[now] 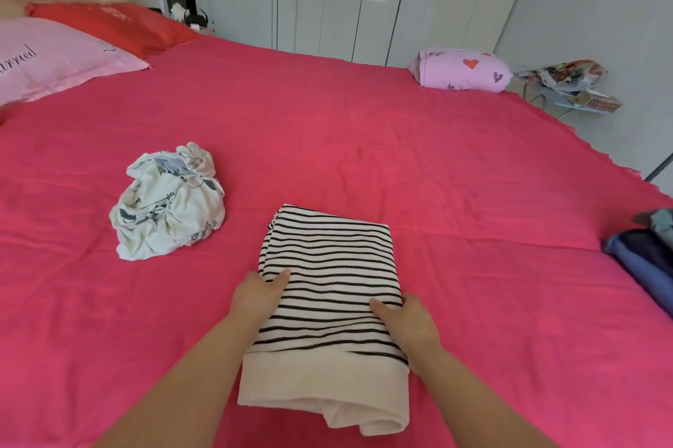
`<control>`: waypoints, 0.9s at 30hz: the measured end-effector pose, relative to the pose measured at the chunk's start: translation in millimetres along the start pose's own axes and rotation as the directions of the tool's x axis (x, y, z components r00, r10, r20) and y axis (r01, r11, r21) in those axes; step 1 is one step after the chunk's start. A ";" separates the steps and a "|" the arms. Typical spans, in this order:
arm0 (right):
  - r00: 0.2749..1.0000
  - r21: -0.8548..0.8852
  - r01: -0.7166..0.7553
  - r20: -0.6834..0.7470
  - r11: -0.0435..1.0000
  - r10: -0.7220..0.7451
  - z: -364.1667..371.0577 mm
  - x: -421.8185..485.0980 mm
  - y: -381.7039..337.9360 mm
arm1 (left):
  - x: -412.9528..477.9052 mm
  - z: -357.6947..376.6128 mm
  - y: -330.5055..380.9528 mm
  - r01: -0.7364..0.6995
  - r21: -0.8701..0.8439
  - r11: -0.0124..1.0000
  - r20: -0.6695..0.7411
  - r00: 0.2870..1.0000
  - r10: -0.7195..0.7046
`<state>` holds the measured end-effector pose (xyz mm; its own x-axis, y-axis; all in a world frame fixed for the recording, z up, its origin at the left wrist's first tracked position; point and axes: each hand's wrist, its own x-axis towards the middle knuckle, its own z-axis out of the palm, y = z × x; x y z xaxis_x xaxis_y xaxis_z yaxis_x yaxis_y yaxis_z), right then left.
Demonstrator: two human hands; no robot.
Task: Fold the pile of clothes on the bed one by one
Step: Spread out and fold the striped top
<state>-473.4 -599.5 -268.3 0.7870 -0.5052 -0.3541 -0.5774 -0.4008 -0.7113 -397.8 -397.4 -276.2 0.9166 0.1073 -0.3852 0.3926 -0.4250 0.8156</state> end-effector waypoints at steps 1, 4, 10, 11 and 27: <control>1.000 0.021 -0.009 -0.002 1.000 0.009 0.0 2.2 0.1 | 1.1 1.4 -1.2 -0.009 -0.023 1.000 0.014 1.000 0.010; 0.999 0.227 -0.048 0.025 0.973 0.044 -3.0 5.4 -2.0 | -1.2 5.6 1.3 -0.051 -0.061 0.997 0.001 0.999 0.051; 1.000 0.406 -0.016 -0.001 0.914 0.018 -27.6 9.6 -5.6 | -12.9 15.5 18.2 -0.149 -0.175 0.973 -0.064 0.988 0.140; 1.000 0.434 -0.013 -0.008 0.901 0.018 -35.7 10.8 -4.7 | -17.4 20.2 23.0 -0.158 -0.220 0.962 -0.066 0.987 0.147; 1.000 0.338 0.017 -0.009 0.941 -0.015 -113.6 24.0 51.5 | -65.4 98.4 52.9 -0.063 -0.301 0.951 0.085 0.992 0.093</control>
<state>-509.0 -719.1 -244.5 0.7937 -0.5058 -0.3381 -0.4565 -0.1278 -0.8805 -444.5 -515.3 -250.3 0.9393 -0.0094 -0.3430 0.3384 -0.1401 0.9305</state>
